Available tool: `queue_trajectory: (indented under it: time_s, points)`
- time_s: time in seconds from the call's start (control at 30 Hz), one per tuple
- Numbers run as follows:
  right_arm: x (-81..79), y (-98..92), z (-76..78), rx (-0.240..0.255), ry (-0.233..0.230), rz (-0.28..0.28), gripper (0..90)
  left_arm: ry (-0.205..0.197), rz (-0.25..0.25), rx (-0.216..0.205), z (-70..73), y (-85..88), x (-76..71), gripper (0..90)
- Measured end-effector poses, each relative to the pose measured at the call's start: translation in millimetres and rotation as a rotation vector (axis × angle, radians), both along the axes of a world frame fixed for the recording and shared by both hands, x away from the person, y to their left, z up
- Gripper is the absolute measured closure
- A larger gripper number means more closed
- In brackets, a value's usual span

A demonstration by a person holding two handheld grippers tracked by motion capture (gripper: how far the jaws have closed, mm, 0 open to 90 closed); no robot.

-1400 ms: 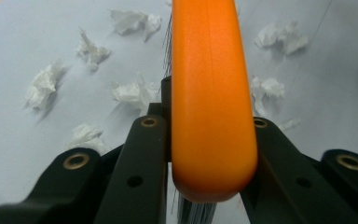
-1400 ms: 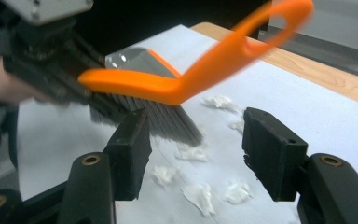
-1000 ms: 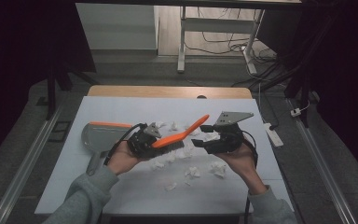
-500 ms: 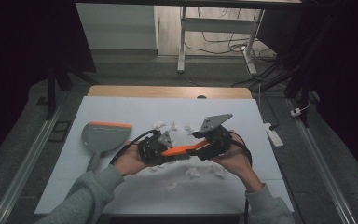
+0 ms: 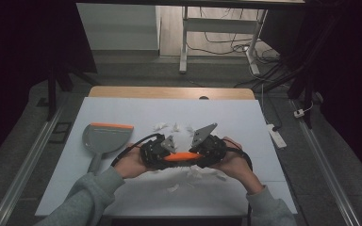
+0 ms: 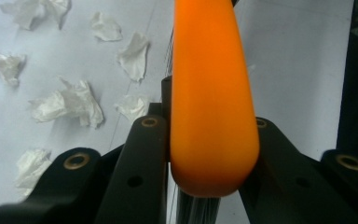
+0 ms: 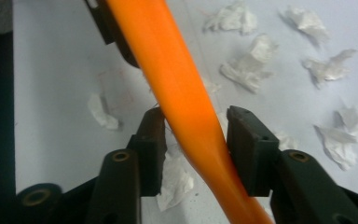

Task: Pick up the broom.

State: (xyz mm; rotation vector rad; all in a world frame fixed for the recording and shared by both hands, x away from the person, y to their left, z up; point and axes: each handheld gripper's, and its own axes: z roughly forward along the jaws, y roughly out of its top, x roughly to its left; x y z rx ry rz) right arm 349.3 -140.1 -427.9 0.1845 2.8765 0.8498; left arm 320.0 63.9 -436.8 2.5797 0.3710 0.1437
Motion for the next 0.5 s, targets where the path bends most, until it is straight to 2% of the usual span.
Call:
queue_trajectory:
  time_s: [0.1,0.23,0.33,0.4,0.43,0.5]
  points:
    - [-3.1,1.4,-1.6,-0.024,-0.004,0.043,64.8,-0.001,-0.019,-0.005,-0.5,1.8,0.4,78.4]
    - [-5.4,-0.5,-1.6,-0.022,-0.015,0.082,67.1,0.004,-0.026,-0.017,0.4,2.9,0.2,78.1]
    - [-7.9,-0.6,-0.2,-0.016,-0.035,0.089,68.1,-0.022,-0.021,-0.041,1.8,7.1,0.1,76.5]
    - [-8.1,-0.7,1.1,-0.003,-0.046,0.080,68.3,-0.051,0.005,-0.076,2.7,11.1,-0.6,74.0]
    - [-7.3,-1.7,2.0,0.009,-0.043,0.073,68.5,-0.073,0.038,-0.099,3.0,13.1,-1.6,70.3]
    - [-3.9,-5.8,4.3,0.037,-0.037,0.050,68.7,-0.123,0.118,-0.137,4.5,18.6,-3.9,54.5]
